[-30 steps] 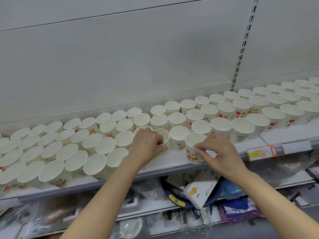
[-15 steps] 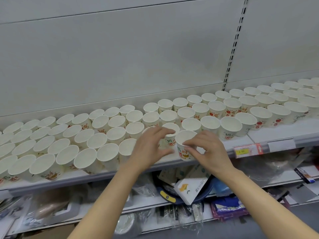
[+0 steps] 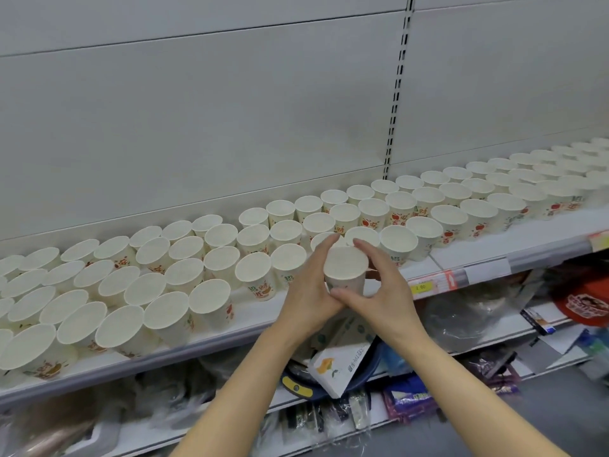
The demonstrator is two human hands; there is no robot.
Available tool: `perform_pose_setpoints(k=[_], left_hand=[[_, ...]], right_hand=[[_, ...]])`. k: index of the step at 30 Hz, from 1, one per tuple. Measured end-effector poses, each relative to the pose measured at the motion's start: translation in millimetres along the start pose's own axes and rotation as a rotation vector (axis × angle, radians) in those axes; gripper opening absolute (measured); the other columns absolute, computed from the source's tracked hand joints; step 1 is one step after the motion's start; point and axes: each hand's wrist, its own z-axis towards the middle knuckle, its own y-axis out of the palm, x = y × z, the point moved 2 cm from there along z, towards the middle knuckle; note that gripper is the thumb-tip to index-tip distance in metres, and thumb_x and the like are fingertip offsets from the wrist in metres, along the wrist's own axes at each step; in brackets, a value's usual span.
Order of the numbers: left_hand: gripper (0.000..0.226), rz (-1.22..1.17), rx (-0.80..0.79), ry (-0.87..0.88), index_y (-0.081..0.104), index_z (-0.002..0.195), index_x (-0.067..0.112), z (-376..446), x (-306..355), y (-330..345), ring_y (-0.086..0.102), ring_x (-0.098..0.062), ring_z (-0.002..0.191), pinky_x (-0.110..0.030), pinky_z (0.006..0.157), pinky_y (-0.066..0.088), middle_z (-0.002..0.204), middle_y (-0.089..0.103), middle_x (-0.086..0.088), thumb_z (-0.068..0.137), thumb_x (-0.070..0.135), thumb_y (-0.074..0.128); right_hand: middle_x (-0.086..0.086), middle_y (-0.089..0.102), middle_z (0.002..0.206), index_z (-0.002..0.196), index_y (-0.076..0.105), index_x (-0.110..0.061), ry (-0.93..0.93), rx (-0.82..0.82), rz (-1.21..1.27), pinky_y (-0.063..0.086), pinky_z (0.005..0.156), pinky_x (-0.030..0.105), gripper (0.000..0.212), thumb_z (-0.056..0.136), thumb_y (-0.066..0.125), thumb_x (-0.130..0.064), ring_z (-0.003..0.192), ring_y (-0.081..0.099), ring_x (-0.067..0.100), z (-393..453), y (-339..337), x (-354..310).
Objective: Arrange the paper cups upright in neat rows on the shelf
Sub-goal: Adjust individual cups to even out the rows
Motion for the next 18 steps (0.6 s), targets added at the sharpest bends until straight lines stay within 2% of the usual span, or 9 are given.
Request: perform_pose_setpoints(k=[4,7,9,11,12,15,18], left_hand=[[0.092,0.048,-0.11,0.043,0.025,0.149,0.037,20.1,9.5,28.9,0.034,-0.001,0.138,-0.034,0.112,0.037,0.154,0.033,0.016,0.074,0.04,0.078],[0.105,0.068,-0.269,0.091,0.019,0.151,0.04,31.7,11.3,44.3,0.032,-0.004,0.139,-0.031,0.111,0.036,0.156,0.03,0.015,0.068,0.043,0.082],[0.101,0.161,-0.321,0.142,0.021,0.152,0.037,42.9,10.6,45.5,0.032,-0.009,0.139,-0.032,0.111,0.035,0.155,0.03,0.01,0.071,0.027,0.081],[0.084,0.288,-0.22,0.168,0.036,0.147,0.032,58.1,10.3,44.3,0.035,-0.017,0.136,-0.037,0.113,0.033,0.151,0.037,0.003,0.073,0.009,0.071],[0.077,0.35,-0.147,0.185,0.043,0.142,0.03,66.4,12.1,49.5,0.038,-0.02,0.134,-0.039,0.112,0.033,0.147,0.042,0.0,0.074,0.007,0.069],[0.066,0.637,-0.086,0.242,0.05,0.137,0.029,90.2,21.3,81.3,0.042,-0.023,0.127,-0.038,0.105,0.034,0.14,0.049,0.002,0.076,0.029,0.076],[0.06,0.819,-0.069,0.178,0.049,0.135,0.032,108.5,18.2,109.8,0.04,-0.02,0.127,-0.037,0.102,0.029,0.137,0.051,0.005,0.081,0.045,0.071]], right_hand=[[-0.022,0.048,0.135,0.134,0.047,-0.038,0.159,0.079,0.005,0.038,0.105,0.027,0.077,0.067,0.084,-0.028,0.124,0.043,-0.002,3.9,-21.5,18.3],[-0.021,0.051,0.13,0.13,0.05,-0.038,0.222,0.146,0.008,0.039,0.101,0.026,0.071,0.068,0.083,-0.029,0.121,0.043,-0.003,2.0,-44.2,36.1],[-0.02,0.052,0.127,0.128,0.052,-0.035,0.24,0.212,0.02,0.039,0.099,0.024,0.068,0.068,0.084,-0.026,0.117,0.044,-0.005,0.3,-68.0,47.7],[-0.017,0.053,0.126,0.127,0.053,-0.031,0.241,0.259,0.01,0.04,0.098,0.024,0.067,0.068,0.084,-0.023,0.116,0.045,-0.002,2.2,-91.2,57.5],[-0.014,0.054,0.127,0.127,0.053,-0.029,0.239,0.266,-0.007,0.04,0.097,0.024,0.067,0.069,0.084,-0.022,0.117,0.046,0.001,4.2,-102.9,63.3],[-0.01,0.053,0.129,0.13,0.05,-0.026,0.241,0.243,-0.046,0.038,0.097,0.025,0.069,0.07,0.083,-0.02,0.118,0.044,0.004,20.0,-128.4,83.7],[-0.011,0.052,0.128,0.129,0.049,-0.027,0.216,0.178,-0.089,0.038,0.098,0.026,0.07,0.069,0.083,-0.021,0.119,0.044,0.007,41.2,-147.0,101.0]])
